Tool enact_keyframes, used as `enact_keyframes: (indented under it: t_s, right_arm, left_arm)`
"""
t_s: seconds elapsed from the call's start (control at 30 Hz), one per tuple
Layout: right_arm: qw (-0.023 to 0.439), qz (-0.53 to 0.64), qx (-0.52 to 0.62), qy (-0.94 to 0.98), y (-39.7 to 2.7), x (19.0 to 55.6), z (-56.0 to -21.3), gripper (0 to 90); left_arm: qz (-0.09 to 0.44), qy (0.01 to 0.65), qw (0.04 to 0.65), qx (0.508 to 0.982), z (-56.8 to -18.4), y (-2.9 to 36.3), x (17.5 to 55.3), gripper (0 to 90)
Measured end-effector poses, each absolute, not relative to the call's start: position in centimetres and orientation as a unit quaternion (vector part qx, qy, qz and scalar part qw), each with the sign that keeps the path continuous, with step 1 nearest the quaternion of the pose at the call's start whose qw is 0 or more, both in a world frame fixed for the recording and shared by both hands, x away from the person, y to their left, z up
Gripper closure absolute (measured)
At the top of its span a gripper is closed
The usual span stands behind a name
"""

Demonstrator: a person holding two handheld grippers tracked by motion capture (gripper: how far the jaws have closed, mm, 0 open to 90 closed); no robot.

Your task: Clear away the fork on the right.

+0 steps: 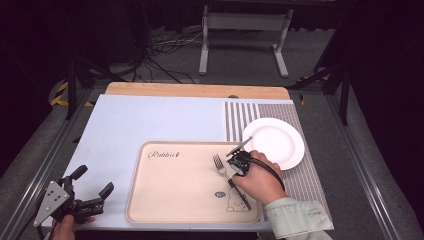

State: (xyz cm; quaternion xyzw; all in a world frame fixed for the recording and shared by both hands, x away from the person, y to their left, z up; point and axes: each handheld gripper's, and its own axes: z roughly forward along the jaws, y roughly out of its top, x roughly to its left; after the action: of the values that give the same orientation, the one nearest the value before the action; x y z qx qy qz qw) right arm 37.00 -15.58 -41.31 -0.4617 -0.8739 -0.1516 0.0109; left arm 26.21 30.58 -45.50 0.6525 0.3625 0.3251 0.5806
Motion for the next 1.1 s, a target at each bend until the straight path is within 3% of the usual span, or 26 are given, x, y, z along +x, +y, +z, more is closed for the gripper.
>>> enact_keyframes:
  t_s: [0.27,0.33,0.43,0.53,0.63,0.7,0.83,0.97,1.1]
  right_arm:
    - [-0.036,-0.191,-0.427,-0.883,-15.7,36.9,-40.1,61.2]
    - [-0.051,-0.206,-0.41,-0.887,-15.8,36.9,-39.8,51.9]
    - [-0.083,-0.254,-0.369,-0.89,-15.9,37.1,-39.7,29.0]
    - [-0.117,-0.276,-0.34,-0.892,-16.1,37.3,-39.5,24.5]
    - [-0.122,-0.294,-0.33,-0.889,-16.1,37.2,-39.5,22.7]
    - [-0.122,-0.303,-0.319,-0.89,-16.1,37.2,-39.6,22.9]
    - [-0.119,-0.329,-0.283,-0.893,-15.9,37.1,-40.0,31.5]
    - [-0.128,-0.321,-0.221,-0.912,-16.0,37.1,-40.1,62.2]
    - [-0.112,-0.316,-0.207,-0.919,-16.0,37.3,-40.6,80.8]
  left_arm:
    - [0.325,0.362,0.581,0.653,-45.5,30.6,26.2,1.0]
    - [0.325,0.362,0.581,0.652,-45.5,30.6,26.2,1.0]
    - [0.325,0.362,0.581,0.652,-45.5,30.6,26.2,1.0]
    - [0.326,0.361,0.58,0.653,-45.5,30.6,26.2,1.0]
    - [0.325,0.362,0.582,0.651,-45.5,30.6,26.2,1.0]
    - [0.325,0.362,0.582,0.651,-45.5,30.6,26.2,1.0]
    - [0.325,0.361,0.582,0.652,-45.5,30.6,26.2,1.0]
    - [0.325,0.361,0.582,0.652,-45.5,30.6,26.2,0.9]
    - [0.326,0.361,0.583,0.651,-45.5,30.6,26.2,1.0]
